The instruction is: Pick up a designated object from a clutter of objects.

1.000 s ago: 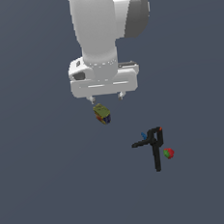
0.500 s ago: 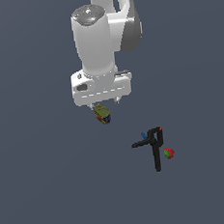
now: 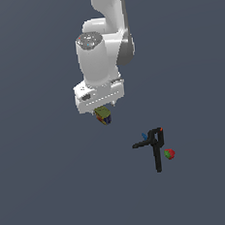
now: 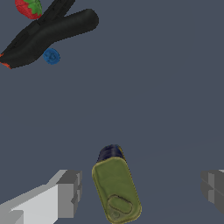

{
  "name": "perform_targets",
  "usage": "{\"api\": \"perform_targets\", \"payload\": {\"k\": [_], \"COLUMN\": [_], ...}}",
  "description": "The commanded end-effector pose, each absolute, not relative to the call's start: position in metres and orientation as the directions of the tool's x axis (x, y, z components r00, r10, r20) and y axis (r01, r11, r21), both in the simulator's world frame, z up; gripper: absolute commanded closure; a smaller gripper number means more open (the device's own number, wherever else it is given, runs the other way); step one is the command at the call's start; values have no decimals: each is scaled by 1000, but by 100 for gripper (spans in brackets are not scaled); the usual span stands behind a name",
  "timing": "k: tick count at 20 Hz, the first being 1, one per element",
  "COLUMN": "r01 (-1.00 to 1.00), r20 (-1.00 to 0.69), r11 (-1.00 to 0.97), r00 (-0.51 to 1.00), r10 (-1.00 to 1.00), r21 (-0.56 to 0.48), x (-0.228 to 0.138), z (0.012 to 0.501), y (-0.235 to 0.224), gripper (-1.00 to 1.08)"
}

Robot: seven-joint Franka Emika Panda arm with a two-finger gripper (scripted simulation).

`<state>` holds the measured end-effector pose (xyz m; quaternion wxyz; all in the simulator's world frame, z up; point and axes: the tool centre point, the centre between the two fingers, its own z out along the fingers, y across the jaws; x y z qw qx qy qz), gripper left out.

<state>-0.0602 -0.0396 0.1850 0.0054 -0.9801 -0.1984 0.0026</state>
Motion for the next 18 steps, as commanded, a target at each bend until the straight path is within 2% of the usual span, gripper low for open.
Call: {"api": "perform_targets", "payload": {"k": [1,9,18], "r01": [442,582,661], "r20": [-1,0,0], "r11": [-897,-813,-751], "r00": [897,813,751], "r10": [442,582,661], "r21": [-9,-4,0], "x": [-71,-106,-130], "z": [170,132,111], "y": [-43,-51,-55], "gripper": [-92,-92,-92]}}
